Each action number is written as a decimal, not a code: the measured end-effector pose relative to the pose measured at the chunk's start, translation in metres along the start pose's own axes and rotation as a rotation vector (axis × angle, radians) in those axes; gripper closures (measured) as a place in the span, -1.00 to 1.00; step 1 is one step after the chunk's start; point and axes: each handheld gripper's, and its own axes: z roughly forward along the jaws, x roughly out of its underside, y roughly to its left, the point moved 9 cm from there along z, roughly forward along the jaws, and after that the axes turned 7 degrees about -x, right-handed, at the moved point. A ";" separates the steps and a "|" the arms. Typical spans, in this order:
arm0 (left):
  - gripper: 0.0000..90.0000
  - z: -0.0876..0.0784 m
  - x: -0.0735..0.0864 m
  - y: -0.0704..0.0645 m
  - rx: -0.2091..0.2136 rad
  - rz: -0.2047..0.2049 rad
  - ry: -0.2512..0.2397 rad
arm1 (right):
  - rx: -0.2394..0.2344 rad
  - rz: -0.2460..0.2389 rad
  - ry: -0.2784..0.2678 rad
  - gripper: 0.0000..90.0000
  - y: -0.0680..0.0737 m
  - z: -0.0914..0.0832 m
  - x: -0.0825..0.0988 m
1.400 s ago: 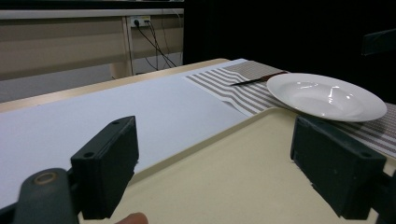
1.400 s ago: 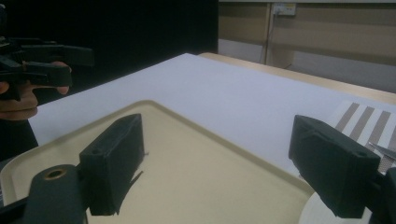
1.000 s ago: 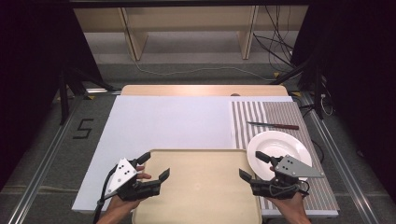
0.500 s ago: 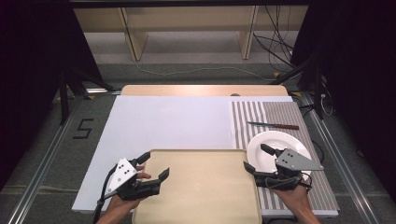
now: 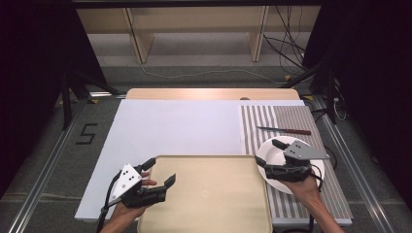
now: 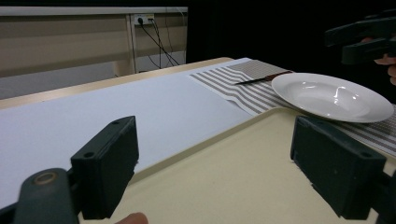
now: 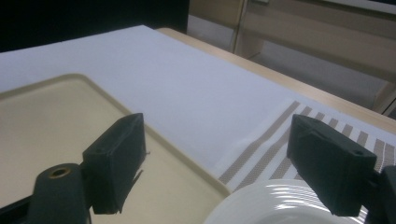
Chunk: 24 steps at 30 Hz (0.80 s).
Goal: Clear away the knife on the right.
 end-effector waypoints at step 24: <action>-0.67 0.000 0.000 0.001 -0.004 0.002 0.002 | 0.064 -0.016 0.189 -0.51 -0.080 0.027 -0.003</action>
